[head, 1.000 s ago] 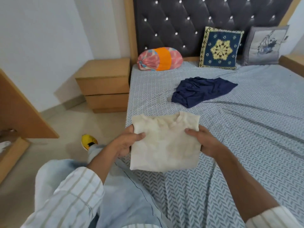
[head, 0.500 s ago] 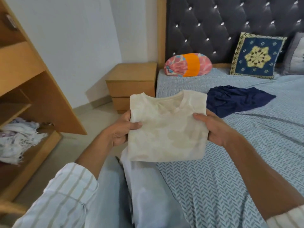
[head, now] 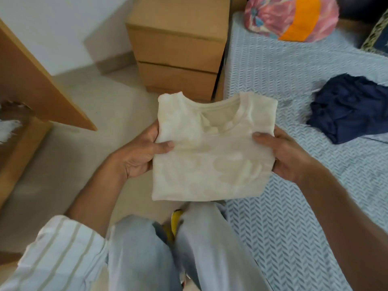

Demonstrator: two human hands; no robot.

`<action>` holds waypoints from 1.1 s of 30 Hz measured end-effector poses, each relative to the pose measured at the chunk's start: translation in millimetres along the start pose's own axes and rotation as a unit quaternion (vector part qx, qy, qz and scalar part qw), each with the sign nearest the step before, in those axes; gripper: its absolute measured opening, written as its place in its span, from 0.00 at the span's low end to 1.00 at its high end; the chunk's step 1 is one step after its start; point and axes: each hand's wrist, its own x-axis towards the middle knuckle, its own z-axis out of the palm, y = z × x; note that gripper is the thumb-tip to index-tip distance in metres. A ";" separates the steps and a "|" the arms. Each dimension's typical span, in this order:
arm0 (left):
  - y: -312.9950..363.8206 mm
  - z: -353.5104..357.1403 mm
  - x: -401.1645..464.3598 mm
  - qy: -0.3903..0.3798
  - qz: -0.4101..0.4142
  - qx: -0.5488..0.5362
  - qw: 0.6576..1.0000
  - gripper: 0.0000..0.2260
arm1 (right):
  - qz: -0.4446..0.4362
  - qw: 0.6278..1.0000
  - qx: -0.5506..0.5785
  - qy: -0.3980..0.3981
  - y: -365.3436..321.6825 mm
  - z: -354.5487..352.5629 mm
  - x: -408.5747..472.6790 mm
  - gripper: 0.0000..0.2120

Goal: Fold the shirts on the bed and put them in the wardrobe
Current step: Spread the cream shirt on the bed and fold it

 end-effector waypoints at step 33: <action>379.0 8.7 -259.9 0.230 0.008 -0.122 0.966 0.29 | 0.087 0.953 -0.089 -0.275 -400.4 226.5 -104.2 0.26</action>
